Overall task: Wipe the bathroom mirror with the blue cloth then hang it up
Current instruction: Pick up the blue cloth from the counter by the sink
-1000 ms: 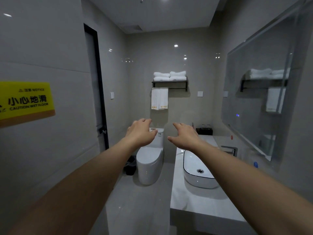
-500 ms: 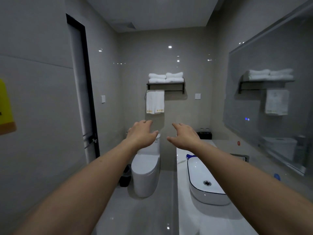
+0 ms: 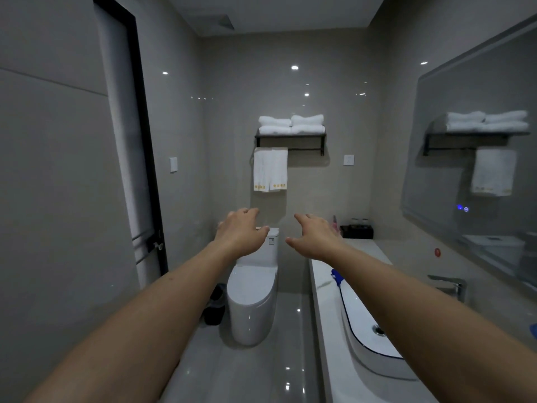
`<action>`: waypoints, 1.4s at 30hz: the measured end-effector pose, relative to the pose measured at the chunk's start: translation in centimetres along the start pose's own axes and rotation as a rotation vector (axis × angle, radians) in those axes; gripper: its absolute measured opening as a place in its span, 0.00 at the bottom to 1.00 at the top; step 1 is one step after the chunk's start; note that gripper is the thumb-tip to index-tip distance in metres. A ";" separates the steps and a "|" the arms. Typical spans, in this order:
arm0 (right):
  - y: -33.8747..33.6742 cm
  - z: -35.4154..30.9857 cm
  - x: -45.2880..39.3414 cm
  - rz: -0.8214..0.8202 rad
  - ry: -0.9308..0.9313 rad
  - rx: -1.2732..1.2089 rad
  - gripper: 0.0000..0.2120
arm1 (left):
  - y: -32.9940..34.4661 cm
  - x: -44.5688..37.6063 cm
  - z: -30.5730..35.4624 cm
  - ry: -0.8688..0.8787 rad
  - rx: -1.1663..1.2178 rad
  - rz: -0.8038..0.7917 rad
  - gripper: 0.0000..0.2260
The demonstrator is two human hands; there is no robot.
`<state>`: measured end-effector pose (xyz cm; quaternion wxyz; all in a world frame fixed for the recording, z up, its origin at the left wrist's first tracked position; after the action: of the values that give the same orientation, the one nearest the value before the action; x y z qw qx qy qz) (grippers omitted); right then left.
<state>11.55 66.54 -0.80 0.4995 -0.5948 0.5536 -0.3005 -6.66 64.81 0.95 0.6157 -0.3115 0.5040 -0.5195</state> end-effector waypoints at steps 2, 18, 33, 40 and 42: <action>0.9 0.1 -1.7 -0.015 -0.001 -0.009 0.38 | 0.6 -1.2 -0.7 -0.004 -0.011 -0.005 0.29; 3.0 3.3 -17.5 -0.012 -0.131 -0.059 0.39 | 3.6 -14.6 -2.8 -0.094 -0.110 0.049 0.28; 6.9 9.4 -29.1 -0.069 -0.147 -0.046 0.39 | 10.1 -26.1 -3.1 -0.115 -0.113 0.013 0.28; 9.8 10.3 -35.5 -0.068 -0.131 -0.034 0.38 | 13.1 -31.8 -6.1 -0.112 -0.122 -0.012 0.28; 10.9 10.5 -37.6 -0.065 -0.120 -0.038 0.39 | 14.0 -33.7 -7.1 -0.100 -0.121 -0.016 0.27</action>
<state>9.47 106.60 -6.88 0.5104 -0.6385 0.5089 -0.2699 -7.22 101.72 -3.89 0.6159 -0.3777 0.5005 -0.4770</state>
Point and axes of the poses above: each hand's wrist, its own x-axis away from the middle knuckle, its own y-axis out of the palm, z = x × y, the point moved 8 cm from there along -x, towards the middle knuckle, and after that the axes turned 7 degrees about -z, right-handed, at the moved point
